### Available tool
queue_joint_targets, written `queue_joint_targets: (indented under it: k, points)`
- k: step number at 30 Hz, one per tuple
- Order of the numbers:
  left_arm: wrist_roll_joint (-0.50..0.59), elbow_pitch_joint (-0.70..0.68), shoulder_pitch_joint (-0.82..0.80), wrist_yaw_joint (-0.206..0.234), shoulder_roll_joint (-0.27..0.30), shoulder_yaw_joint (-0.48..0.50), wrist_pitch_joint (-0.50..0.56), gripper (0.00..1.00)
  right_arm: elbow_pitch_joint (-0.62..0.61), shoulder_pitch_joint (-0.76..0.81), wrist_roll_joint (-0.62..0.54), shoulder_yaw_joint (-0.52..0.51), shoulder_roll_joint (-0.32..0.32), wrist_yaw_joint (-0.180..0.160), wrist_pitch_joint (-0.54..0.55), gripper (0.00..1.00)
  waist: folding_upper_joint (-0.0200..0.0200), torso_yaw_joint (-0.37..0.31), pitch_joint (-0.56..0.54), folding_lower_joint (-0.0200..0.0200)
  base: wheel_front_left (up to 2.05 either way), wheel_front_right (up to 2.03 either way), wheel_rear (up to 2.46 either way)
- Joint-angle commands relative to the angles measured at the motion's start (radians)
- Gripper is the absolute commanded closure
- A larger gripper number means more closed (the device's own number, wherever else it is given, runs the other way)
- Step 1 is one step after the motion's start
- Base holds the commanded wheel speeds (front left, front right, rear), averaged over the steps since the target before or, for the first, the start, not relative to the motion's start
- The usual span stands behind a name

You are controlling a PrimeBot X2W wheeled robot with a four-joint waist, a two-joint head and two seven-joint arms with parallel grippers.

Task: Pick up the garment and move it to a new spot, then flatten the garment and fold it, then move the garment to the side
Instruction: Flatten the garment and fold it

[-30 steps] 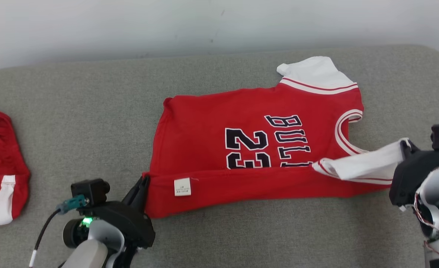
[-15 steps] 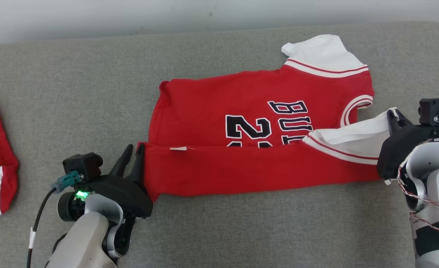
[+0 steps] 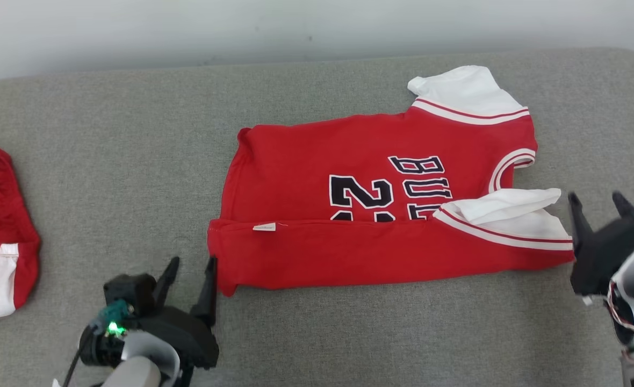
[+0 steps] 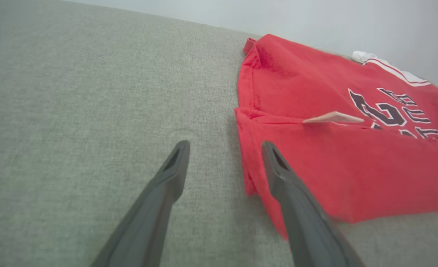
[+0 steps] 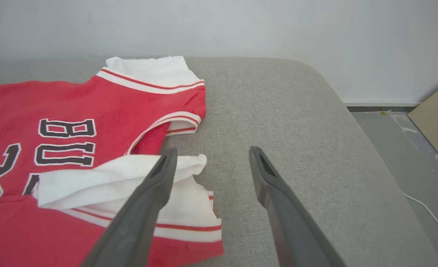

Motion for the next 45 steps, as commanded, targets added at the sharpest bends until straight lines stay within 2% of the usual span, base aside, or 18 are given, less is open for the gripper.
queue_joint_targets:
  k: [1,8,15,23,30,31,32,33,34,35,39,45]
  points:
    - [0.011,-0.014,0.028,0.01,-0.001,-0.01,-0.005,0.0,-0.035,0.05,0.009,-0.019,0.004,-0.002,0.035,0.0,-0.0001,0.002,-0.005,0.0,0.0,0.0,0.0]
    - [0.019,-0.036,0.037,0.039,-0.019,-0.025,0.007,0.0,-0.068,0.116,0.003,-0.059,0.036,-0.002,0.103,0.0,-0.0001,0.002,0.007,0.0,0.0,0.0,0.0]
    - [0.041,-0.016,-0.004,0.062,-0.034,-0.06,0.045,0.0,0.025,0.06,-0.032,-0.076,0.06,-0.002,0.115,0.0,-0.0001,0.009,0.035,0.0,0.0,0.0,0.0]
    - [0.045,0.016,-0.019,0.051,-0.05,-0.095,0.089,0.0,0.175,-0.012,-0.05,-0.094,0.054,-0.002,0.137,0.0,-0.0001,0.028,0.065,0.0,0.0,0.0,0.0]
    - [0.03,0.054,-0.015,0.039,-0.065,-0.123,0.14,0.0,0.262,-0.021,-0.017,-0.127,0.084,-0.002,0.181,0.0,-0.0001,0.034,0.077,0.0,0.0,0.0,0.0]
    - [0.023,0.06,-0.011,0.033,-0.068,-0.126,0.151,0.0,0.27,-0.02,-0.004,-0.13,0.092,-0.002,0.191,0.1,-0.0001,0.033,0.078,0.0,0.0,0.0,0.0]
    - [0.018,0.065,-0.005,0.031,-0.07,-0.127,0.157,0.16,0.272,-0.02,0.005,-0.128,0.096,-0.002,0.197,0.34,-0.0001,0.032,0.078,0.0,0.0,0.0,0.0]
    - [0.015,0.068,-0.002,0.029,-0.07,-0.13,0.166,0.56,0.271,-0.019,0.013,-0.124,0.098,-0.002,0.197,1.0,-0.0001,0.031,0.078,0.0,0.0,0.0,0.0]
    - [0.012,0.071,0.0,0.026,-0.069,-0.132,0.167,0.96,0.269,-0.014,0.016,-0.12,0.096,-0.002,0.197,1.0,-0.0001,0.029,0.077,0.0,0.0,0.0,0.0]
    - [0.008,0.073,0.002,0.021,-0.069,-0.133,0.169,1.0,0.264,-0.009,0.022,-0.117,0.093,-0.002,0.196,1.0,-0.0001,0.028,0.076,0.0,0.0,0.0,0.0]
    - [0.013,0.073,0.007,0.017,-0.059,-0.131,0.159,1.0,0.213,0.01,0.032,-0.14,0.08,-0.003,0.146,1.0,-0.0001,0.026,0.057,0.0,0.0,0.0,0.0]
    - [0.006,0.029,0.057,0.022,-0.017,-0.124,0.144,1.0,0.09,0.083,0.065,-0.171,0.097,-0.003,0.118,1.0,-0.0001,0.028,0.001,0.0,0.0,0.0,0.0]
